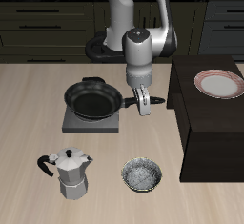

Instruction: Place the frypan on the top layer of the shelf

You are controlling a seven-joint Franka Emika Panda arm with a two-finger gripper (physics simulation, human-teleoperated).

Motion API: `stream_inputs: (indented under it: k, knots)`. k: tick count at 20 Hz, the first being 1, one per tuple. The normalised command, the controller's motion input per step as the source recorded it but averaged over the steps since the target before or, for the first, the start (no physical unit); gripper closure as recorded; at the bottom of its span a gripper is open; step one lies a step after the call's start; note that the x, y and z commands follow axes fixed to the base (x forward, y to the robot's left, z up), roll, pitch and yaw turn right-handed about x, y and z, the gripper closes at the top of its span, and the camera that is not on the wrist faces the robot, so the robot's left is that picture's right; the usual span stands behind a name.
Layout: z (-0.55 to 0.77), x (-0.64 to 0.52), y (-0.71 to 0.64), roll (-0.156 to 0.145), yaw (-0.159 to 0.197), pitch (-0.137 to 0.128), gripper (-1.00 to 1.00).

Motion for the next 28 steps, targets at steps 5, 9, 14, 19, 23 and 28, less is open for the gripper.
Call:
stream_inputs:
  k: [5, 9, 14, 19, 23, 28]
  knots:
    - [0.23, -0.07, 0.0, 0.021, 0.004, -0.049, 1.0]
    - [0.2, 0.0, -0.02, 0.002, 0.026, -0.036, 1.0]
    - [0.18, -0.02, 0.07, 0.006, 0.042, -0.04, 1.0]
    - [0.16, -0.02, 0.11, 0.0, 0.071, -0.028, 1.0]
    - [0.1, 0.0, 0.08, 0.011, 0.055, -0.016, 1.0]
    - [0.23, -0.05, 0.04, -0.007, 0.078, -0.029, 1.0]
